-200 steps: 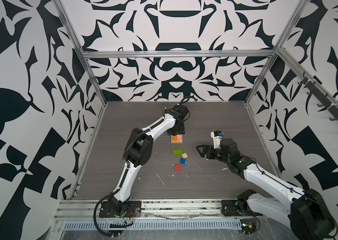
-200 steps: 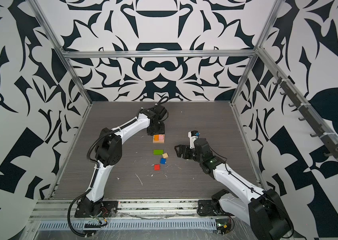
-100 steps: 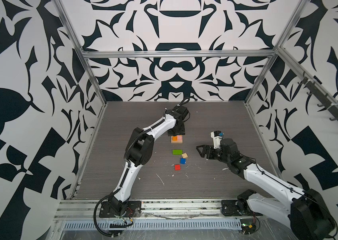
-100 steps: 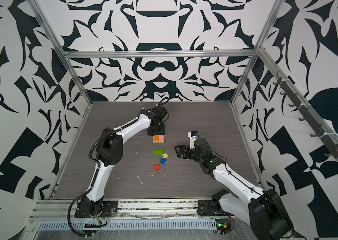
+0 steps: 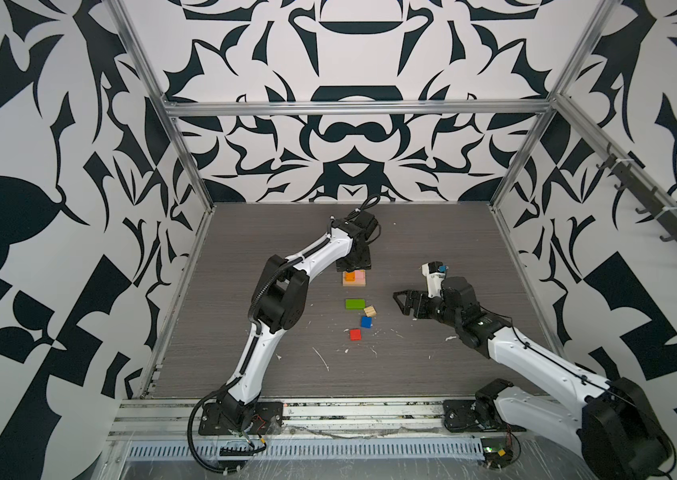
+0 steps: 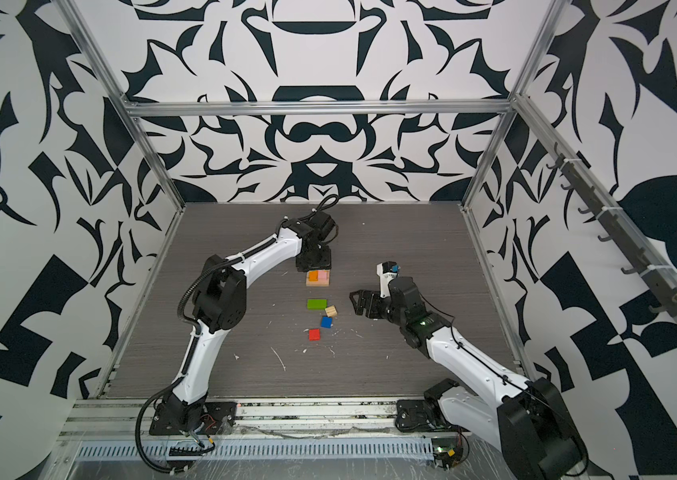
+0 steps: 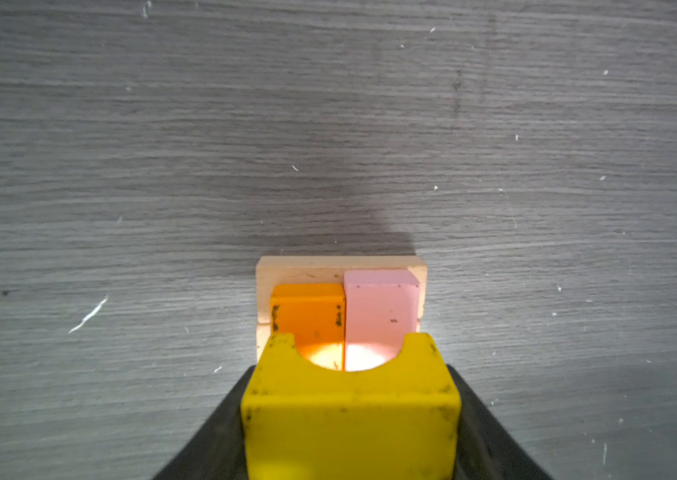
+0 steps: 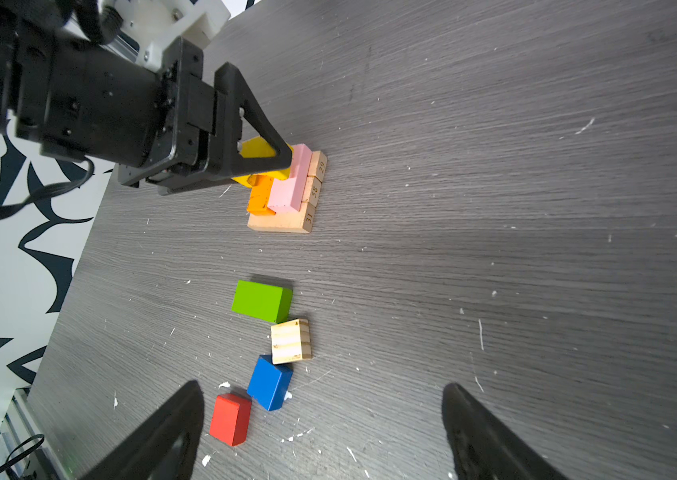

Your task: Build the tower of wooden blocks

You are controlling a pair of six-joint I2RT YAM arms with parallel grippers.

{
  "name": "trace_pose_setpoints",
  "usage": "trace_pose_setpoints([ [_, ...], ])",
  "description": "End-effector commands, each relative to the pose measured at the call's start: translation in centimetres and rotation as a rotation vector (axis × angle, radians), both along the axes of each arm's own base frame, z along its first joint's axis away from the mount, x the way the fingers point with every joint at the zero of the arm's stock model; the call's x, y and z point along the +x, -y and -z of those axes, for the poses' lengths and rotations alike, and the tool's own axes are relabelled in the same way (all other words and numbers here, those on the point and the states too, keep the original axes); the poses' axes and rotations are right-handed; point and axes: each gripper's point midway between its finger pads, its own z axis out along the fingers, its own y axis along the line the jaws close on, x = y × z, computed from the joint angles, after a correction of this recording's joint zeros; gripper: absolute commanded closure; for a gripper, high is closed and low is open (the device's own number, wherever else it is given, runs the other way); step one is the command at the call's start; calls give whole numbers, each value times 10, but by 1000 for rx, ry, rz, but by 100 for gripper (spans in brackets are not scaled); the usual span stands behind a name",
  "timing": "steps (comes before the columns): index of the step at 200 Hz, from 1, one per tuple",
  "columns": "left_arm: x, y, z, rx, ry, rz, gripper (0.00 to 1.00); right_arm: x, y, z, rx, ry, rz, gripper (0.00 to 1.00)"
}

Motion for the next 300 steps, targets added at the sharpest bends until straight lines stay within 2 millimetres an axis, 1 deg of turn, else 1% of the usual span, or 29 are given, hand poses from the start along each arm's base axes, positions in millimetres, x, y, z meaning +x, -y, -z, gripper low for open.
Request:
trace_pose_setpoints([
  [1,-4,-7,11,30,-31,-18,50,3,-3,-4,0,23,-10,7],
  [45,-4,-8,13,37,-32,-18,49,3,-3,-5,1,25,-12,7],
  [90,-4,-8,15,41,-34,-19,45,3,-4,-6,1,26,-13,7],
  [148,-5,-9,18,48,-38,-17,43,3,-4,-5,1,25,-13,7],
  [168,-5,-9,18,48,-37,-19,41,4,-4,-5,2,26,-13,7],
  [267,-5,-9,18,46,-39,-17,39,3,-4,-7,3,29,-14,7],
  [300,-5,-9,17,46,-38,-17,35,4,-4,-6,3,26,-13,7],
])
